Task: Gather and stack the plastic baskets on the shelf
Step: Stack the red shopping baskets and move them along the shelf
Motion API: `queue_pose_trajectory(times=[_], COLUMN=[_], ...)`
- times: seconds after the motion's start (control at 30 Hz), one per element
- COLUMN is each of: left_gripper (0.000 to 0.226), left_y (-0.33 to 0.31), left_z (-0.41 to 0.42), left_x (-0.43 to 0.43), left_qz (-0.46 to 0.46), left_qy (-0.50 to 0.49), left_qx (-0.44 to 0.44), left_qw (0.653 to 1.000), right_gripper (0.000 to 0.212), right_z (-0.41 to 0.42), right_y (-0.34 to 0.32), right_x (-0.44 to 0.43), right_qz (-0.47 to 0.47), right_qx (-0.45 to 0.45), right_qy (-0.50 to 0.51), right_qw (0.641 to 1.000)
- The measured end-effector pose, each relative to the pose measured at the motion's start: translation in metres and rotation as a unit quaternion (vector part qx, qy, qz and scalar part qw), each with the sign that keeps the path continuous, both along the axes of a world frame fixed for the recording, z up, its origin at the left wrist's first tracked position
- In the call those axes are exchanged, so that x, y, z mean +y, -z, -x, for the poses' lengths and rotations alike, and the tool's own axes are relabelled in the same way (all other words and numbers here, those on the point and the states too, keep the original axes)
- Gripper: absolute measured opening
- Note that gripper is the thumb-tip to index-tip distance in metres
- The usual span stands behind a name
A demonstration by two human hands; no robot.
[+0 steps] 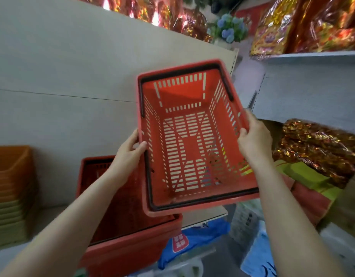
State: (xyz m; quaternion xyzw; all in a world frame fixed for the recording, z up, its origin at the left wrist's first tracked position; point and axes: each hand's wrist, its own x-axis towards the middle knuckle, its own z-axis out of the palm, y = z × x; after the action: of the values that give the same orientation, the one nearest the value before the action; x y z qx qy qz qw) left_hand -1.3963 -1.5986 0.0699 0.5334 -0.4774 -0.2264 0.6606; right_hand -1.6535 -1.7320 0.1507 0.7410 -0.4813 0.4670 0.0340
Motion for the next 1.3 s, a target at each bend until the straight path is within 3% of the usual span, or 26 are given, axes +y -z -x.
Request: queue_pose_trajectory(times=[0.23, 0.37, 0.47, 0.57, 0.63, 0.77, 0.87, 0.93, 1.1, 1.2, 1.3], left_gripper=[0.041, 0.039, 0.036, 0.031, 0.031, 0.056, 0.055, 0.044, 0.046, 0.047, 0.057], left_y=[-0.023, -0.017, 0.002, 0.025, 0.046, 0.091, 0.116, 0.128, 0.145, 0.148, 0.155], left_z=[-0.064, -0.085, -0.098, -0.113, -0.124, -0.136, -0.132, -0.124, -0.118, -0.114, -0.104], left_x=[0.080, 0.106, 0.114, 0.110, 0.102, 0.088, 0.085, 0.082, 0.075, 0.082, 0.094], left_qz=[0.022, 0.008, -0.036, -0.097, -0.152, -0.277, -0.318, -0.308, -0.266, -0.254, -0.255], left_qy=[-0.093, -0.142, -0.179, -0.187, -0.189, -0.195, -0.194, -0.194, -0.190, -0.189, -0.182], left_qx=[-0.024, -0.019, -0.005, 0.016, 0.016, -0.020, -0.014, 0.027, 0.087, 0.082, 0.088], left_qw=[0.995, 0.990, 0.983, 0.977, 0.970, 0.941, 0.928, 0.931, 0.941, 0.945, 0.945], right_gripper=[0.051, 0.053, 0.046, 0.049, 0.050, 0.041, 0.030, 0.035, 0.049, 0.055, 0.037], right_z=[-0.080, -0.114, -0.132, -0.143, -0.147, -0.154, -0.163, -0.166, -0.173, -0.178, -0.175], right_y=[-0.019, -0.004, 0.021, 0.050, 0.073, 0.119, 0.154, 0.174, 0.188, 0.191, 0.197], right_x=[0.035, 0.038, 0.031, 0.024, 0.015, -0.007, -0.016, -0.017, -0.032, -0.043, -0.049], right_qz=[-0.051, -0.150, -0.268, -0.407, -0.451, -0.454, -0.422, -0.401, -0.411, -0.504, -0.582], right_qx=[-0.035, -0.035, -0.070, -0.127, -0.119, -0.028, 0.108, 0.177, 0.127, 0.029, -0.050], right_qy=[-0.129, -0.207, -0.282, -0.328, -0.320, -0.287, -0.232, -0.189, -0.180, -0.245, -0.290], right_qw=[0.990, 0.966, 0.918, 0.843, 0.824, 0.843, 0.869, 0.879, 0.885, 0.828, 0.758])
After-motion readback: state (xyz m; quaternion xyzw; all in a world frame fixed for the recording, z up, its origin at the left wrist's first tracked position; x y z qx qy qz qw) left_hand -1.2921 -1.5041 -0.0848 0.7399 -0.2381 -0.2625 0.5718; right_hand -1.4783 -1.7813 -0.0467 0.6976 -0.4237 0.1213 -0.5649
